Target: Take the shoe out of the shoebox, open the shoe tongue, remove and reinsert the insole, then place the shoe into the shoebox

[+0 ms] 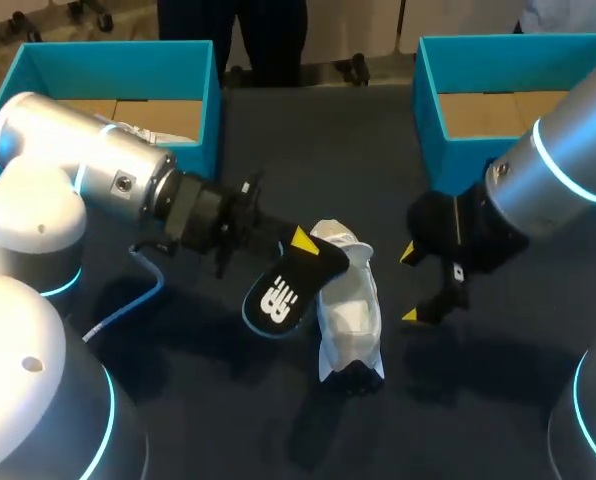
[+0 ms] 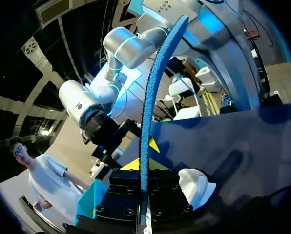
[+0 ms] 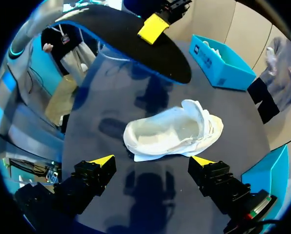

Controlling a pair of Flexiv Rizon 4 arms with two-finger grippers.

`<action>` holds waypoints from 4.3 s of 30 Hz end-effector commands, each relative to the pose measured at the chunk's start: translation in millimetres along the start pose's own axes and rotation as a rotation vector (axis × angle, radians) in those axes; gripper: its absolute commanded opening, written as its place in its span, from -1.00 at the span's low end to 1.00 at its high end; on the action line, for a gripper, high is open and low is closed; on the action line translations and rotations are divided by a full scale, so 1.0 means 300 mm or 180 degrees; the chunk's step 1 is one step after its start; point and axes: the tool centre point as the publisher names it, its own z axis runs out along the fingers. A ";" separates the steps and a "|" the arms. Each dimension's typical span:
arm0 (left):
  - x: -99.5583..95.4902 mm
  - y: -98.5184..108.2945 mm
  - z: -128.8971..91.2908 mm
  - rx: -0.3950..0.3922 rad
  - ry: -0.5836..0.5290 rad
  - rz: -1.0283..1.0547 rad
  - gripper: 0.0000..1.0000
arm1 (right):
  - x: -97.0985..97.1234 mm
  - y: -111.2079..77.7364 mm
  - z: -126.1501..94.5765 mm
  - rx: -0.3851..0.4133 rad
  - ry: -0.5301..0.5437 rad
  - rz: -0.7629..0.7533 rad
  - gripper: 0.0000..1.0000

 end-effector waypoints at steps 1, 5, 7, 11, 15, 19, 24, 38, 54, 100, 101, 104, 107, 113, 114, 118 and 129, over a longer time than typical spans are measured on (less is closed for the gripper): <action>-0.008 0.007 -0.002 0.0014 0.0021 0.0000 -1.00 | -0.001 -0.005 0.018 -0.0022 -0.0003 -0.0005 1.00; 0.000 0.011 0.009 0.0072 0.0051 -0.0067 -1.00 | -0.006 -0.003 0.018 0.0002 0.0011 -0.0068 1.00; 0.023 0.006 0.032 0.0134 0.0068 -0.0145 -1.00 | -0.015 -0.013 0.035 0.0009 0.0038 -0.0121 1.00; 0.050 -0.004 0.062 0.0197 0.0030 -0.0232 -1.00 | -0.020 -0.046 0.077 -0.0028 0.0034 -0.0165 1.00; 0.076 -0.022 0.075 0.0321 -0.0029 -0.0337 -1.00 | -0.037 -0.059 0.105 -0.0006 0.0098 -0.0187 1.00; 0.088 -0.020 0.097 0.0357 -0.0149 -0.0449 -1.00 | -0.066 -0.072 0.131 0.0060 0.0145 -0.0168 1.00; 0.116 -0.027 0.143 0.0441 -0.0166 -0.0581 -1.00 | -0.089 -0.085 0.152 0.0042 0.0098 -0.0198 1.00; 0.124 -0.026 0.165 0.0420 -0.0207 -0.0719 -1.00 | -0.092 -0.093 0.157 0.0072 0.0078 -0.0235 1.00; 0.164 0.053 0.248 0.0455 -0.0557 -0.0788 -1.00 | -0.102 -0.102 0.200 0.0206 0.0026 -0.0312 1.00; 0.218 0.074 0.228 0.0310 -0.0767 -0.1007 -1.00 | -0.099 -0.112 0.267 0.0404 0.0208 -0.0150 1.00; 0.218 0.077 0.224 0.0279 -0.0789 -0.1003 -1.00 | -0.099 -0.112 0.267 0.0404 0.0208 -0.0150 1.00; 0.217 0.097 0.225 0.0249 -0.0808 -0.1017 -1.00 | -0.099 -0.112 0.267 0.0404 0.0208 -0.0150 1.00; 0.215 0.114 0.228 0.0226 -0.0833 -0.1060 -1.00 | -0.099 -0.112 0.267 0.0404 0.0208 -0.0150 1.00; 0.219 0.143 0.235 0.0211 -0.0864 -0.1104 -1.00 | -0.099 -0.112 0.267 0.0404 0.0208 -0.0150 1.00; 0.218 0.149 0.241 0.0204 -0.0877 -0.1101 -1.00 | -0.099 -0.112 0.267 0.0404 0.0208 -0.0150 1.00; 0.213 0.169 0.264 0.0187 -0.0893 -0.1106 -1.00 | -0.099 -0.112 0.267 0.0404 0.0208 -0.0150 1.00; 0.213 0.221 0.303 0.0133 -0.0914 -0.1097 -1.00 | -0.099 -0.112 0.267 0.0404 0.0208 -0.0150 1.00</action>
